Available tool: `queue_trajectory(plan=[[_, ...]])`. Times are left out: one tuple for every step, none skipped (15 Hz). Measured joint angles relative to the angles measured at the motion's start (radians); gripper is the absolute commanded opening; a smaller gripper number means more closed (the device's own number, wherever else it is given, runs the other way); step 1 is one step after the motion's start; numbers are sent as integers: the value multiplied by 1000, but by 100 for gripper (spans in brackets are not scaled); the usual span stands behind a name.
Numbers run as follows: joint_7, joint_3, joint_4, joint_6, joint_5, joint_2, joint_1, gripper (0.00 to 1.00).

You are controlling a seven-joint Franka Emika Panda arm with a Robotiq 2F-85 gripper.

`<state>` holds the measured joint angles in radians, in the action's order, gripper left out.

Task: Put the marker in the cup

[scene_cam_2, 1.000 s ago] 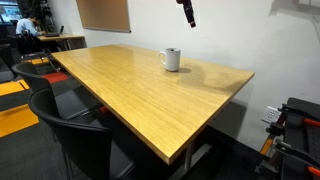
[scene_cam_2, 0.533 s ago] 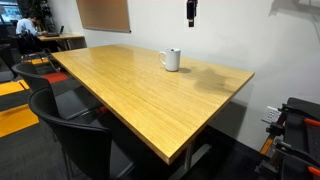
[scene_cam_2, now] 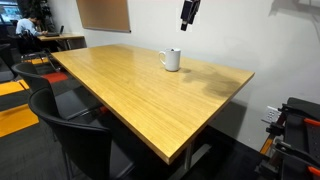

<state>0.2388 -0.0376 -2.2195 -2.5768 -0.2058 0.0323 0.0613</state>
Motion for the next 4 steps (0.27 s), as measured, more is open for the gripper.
queue_trajectory(plan=[[6, 0, -8, -7, 5, 0, 0, 100], [6, 0, -8, -7, 5, 2, 0, 100], [6, 0, -6, -7, 5, 3, 0, 100], [6, 0, -5, -7, 5, 4, 0, 100]])
